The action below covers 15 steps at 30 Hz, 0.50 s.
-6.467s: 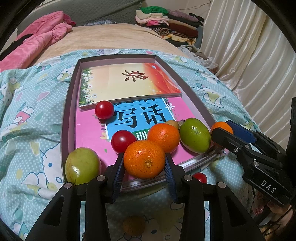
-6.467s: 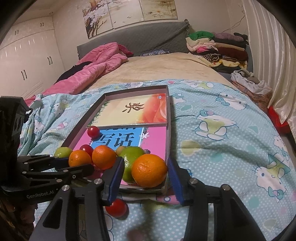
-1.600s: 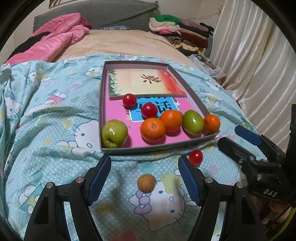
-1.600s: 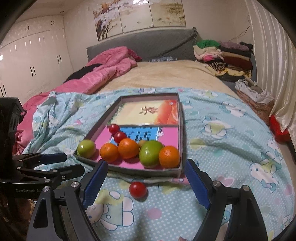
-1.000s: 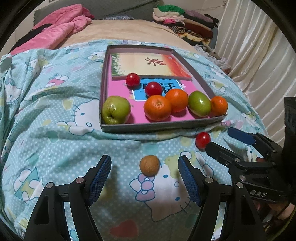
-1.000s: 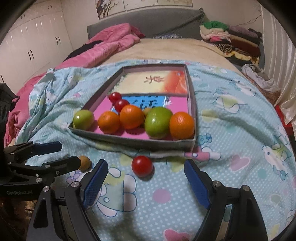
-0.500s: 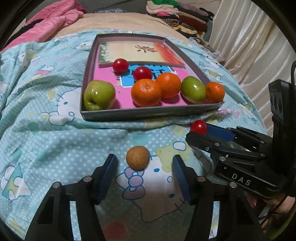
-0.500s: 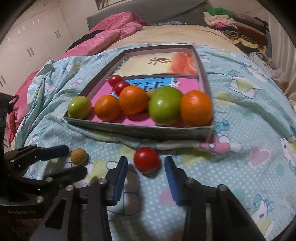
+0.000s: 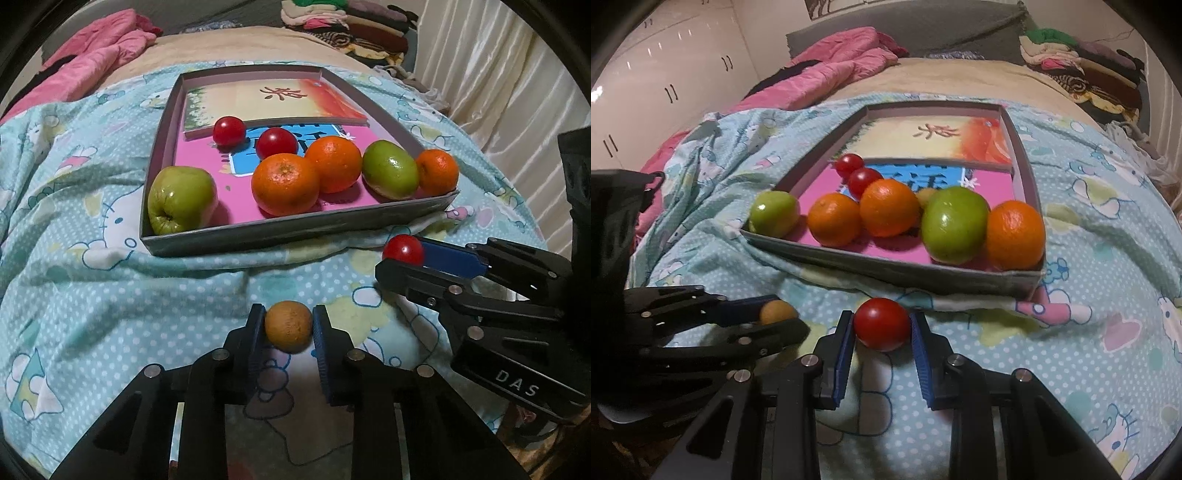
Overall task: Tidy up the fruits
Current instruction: 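Grasp the small brown fruit with the left gripper while the right grasps the red tomato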
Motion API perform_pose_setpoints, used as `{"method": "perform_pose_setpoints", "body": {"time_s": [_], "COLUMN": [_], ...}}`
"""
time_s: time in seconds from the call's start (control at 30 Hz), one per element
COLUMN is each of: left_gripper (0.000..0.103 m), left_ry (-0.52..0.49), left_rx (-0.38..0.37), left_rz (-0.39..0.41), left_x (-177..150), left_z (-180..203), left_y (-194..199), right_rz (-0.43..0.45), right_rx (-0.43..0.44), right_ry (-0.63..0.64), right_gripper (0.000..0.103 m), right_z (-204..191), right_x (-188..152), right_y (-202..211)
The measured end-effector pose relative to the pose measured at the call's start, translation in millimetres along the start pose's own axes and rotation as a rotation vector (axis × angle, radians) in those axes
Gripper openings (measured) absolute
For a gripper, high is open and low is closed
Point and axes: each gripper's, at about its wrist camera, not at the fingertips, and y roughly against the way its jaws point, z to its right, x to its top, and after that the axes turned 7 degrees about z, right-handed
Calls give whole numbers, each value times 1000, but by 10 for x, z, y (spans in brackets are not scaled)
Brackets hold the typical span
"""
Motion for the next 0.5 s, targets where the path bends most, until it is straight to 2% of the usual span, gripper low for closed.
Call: {"method": "perform_pose_setpoints", "body": {"time_s": [0.1, 0.27, 0.5], "left_gripper": [26, 26, 26], "left_ry": [29, 29, 39], "left_rx": [-54, -55, -56], "left_rz": [27, 107, 128], "left_x": [32, 107, 150], "left_z": [-34, -55, -95], "left_y": [106, 346, 450], "right_rz": [19, 80, 137], "right_rx": [14, 43, 67], "right_ry": [1, 5, 9], "right_gripper": [31, 31, 31], "right_z": [-13, -34, -54], "right_x": [16, 70, 134], "right_y": [46, 176, 296]}}
